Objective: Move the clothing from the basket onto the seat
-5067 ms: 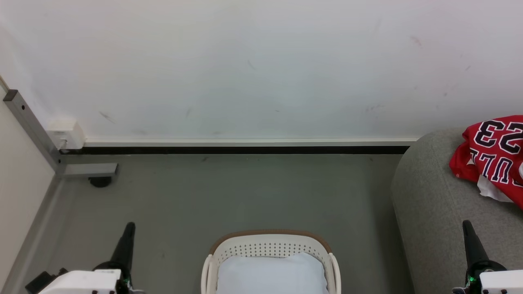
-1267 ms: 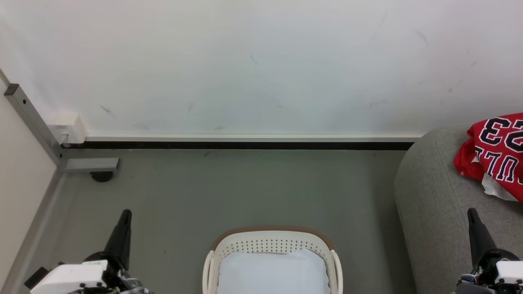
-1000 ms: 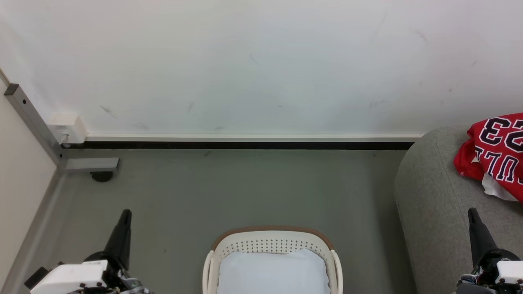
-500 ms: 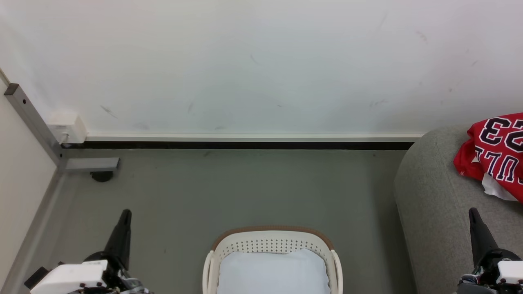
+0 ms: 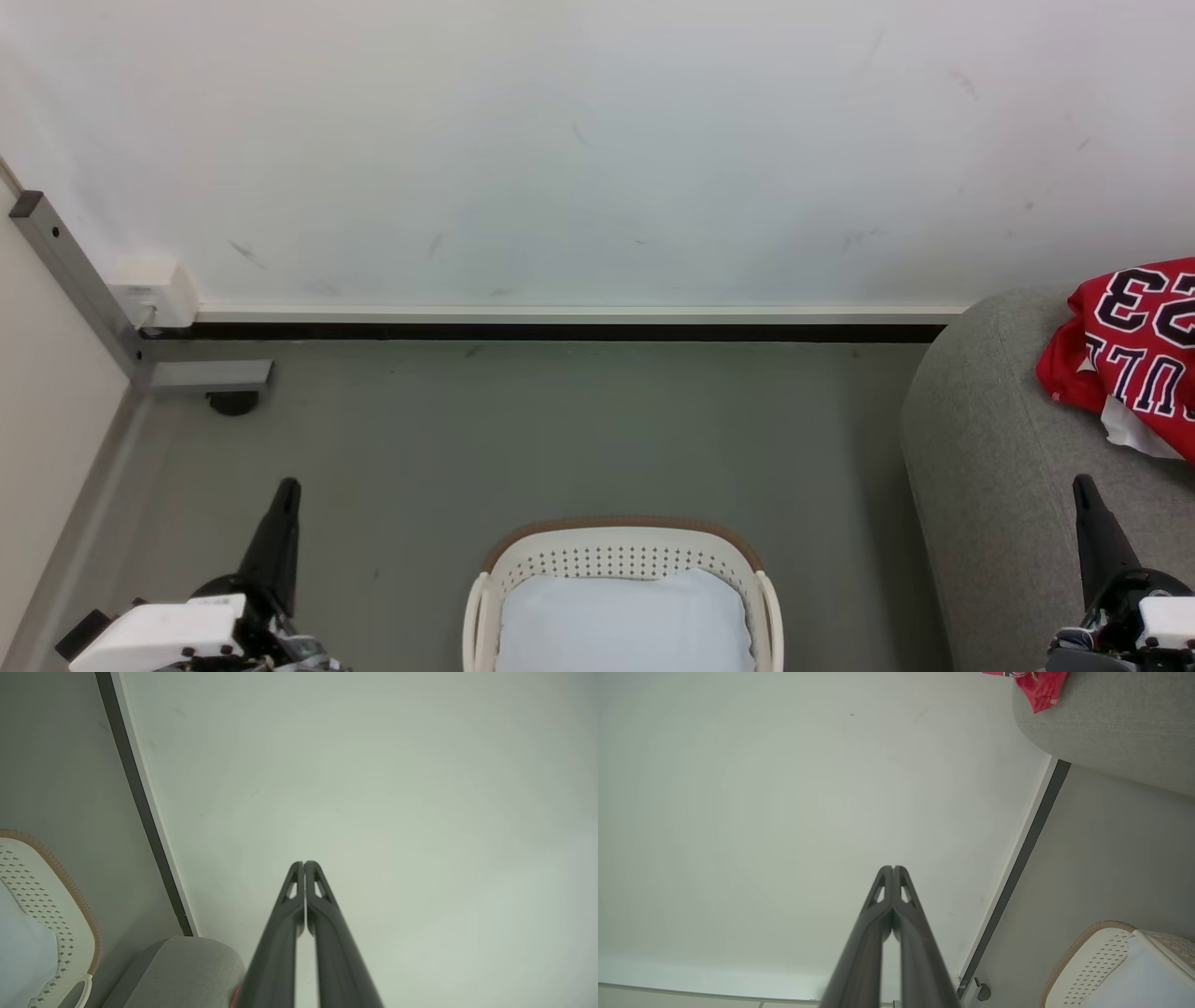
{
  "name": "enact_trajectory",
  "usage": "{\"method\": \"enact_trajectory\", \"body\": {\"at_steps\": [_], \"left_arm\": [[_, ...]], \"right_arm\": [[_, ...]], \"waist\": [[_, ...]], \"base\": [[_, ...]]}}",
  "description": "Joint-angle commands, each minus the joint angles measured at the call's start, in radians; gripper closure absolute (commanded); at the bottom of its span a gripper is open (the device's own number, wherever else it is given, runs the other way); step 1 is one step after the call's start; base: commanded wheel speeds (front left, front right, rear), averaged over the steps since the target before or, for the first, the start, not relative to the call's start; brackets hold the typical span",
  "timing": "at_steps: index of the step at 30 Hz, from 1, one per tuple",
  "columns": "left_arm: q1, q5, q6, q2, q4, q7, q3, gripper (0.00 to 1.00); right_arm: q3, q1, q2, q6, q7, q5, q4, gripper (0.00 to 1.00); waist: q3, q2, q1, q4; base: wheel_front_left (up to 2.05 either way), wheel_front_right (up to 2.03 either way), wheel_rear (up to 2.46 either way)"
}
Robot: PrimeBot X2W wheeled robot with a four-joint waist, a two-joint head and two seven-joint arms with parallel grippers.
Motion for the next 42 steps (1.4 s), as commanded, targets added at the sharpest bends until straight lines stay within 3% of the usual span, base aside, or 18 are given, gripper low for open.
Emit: {"method": "enact_trajectory", "body": {"at_steps": [1, 42], "left_arm": [[-0.005, -0.013, -0.004, 0.001, -0.003, 0.002, 0.002, 1.0], [-0.004, -0.012, -0.003, 0.002, -0.004, 0.002, 0.001, 1.0]], "right_arm": [[0.006, -0.006, -0.01, -0.002, -0.006, 0.011, -0.003, 1.0], [0.08, -0.014, -0.071, -0.002, -0.071, 0.077, -0.035, 1.0]], "waist": [[0.0, 0.0, 0.0, 0.0], [0.001, 0.0, 0.0, 0.0]], "base": [[0.0, 0.0, 0.0], [0.0, 0.0, 0.0]]}}
